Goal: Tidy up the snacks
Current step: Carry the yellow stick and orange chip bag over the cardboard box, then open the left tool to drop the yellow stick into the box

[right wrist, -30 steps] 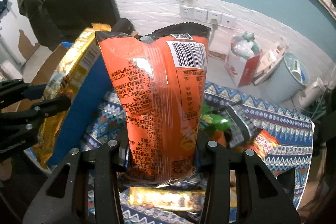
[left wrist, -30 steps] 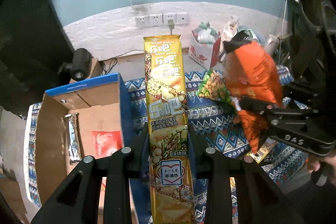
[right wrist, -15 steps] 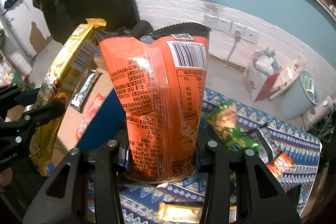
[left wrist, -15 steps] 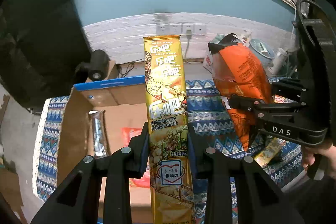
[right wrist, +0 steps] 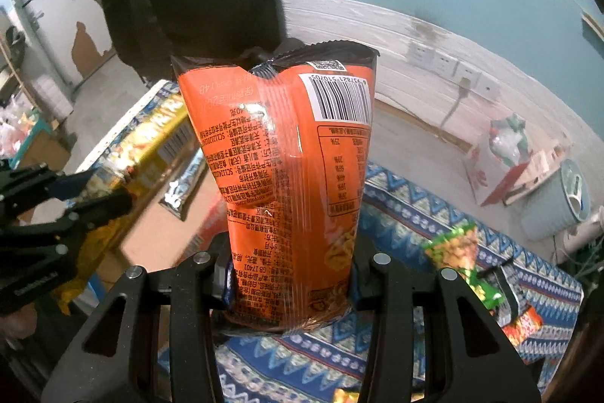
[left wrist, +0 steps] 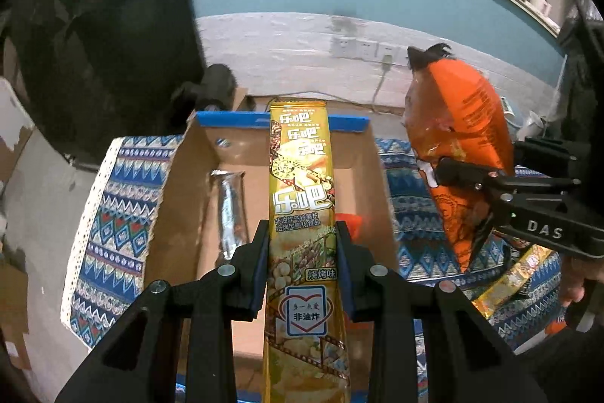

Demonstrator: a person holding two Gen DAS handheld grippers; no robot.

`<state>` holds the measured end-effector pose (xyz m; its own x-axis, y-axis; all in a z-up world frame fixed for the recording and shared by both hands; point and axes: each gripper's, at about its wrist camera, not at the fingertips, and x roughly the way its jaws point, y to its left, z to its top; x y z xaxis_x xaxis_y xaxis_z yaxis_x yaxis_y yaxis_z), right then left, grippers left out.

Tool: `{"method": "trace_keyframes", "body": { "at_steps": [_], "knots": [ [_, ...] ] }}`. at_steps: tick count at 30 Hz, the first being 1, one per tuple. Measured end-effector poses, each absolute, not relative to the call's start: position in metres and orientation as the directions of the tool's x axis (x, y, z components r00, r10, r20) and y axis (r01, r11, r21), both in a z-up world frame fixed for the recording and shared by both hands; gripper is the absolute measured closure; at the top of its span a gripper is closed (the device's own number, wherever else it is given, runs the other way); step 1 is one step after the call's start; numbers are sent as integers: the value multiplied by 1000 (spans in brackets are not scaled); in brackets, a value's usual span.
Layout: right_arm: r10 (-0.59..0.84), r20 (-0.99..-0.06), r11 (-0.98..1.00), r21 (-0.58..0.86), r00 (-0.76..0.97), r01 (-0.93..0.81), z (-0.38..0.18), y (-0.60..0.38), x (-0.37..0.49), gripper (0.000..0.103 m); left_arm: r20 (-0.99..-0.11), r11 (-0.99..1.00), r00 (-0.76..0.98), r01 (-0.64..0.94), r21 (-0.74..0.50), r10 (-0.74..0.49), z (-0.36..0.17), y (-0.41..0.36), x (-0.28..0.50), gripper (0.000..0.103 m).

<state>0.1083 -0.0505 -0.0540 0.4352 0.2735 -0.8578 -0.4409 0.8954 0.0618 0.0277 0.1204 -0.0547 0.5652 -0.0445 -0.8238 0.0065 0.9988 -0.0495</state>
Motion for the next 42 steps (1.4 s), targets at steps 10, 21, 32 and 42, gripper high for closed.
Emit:
{"method": "trace_keyframes", "body": {
  "at_steps": [10,21,32,42],
  "knots": [
    [302,-866,868,78,398,-490,-64,-4,119,62,-846,995,533,-90,-45,10,-78,162,31,71],
    [301,-880,846,68,368,-530,-78,32,120,62,-870,989,491,-144,-45,32,-95,188,33,68],
    [300,-877,841,57,376,-537,-73,41,116,62,-855,984,513,-175,-15,78,-80,195,25,42],
    [311,-881,828,68,355,-556,-75,45,110,41,-845,981,529,-190,-34,74,-72,197,24,42]
  ]
}}
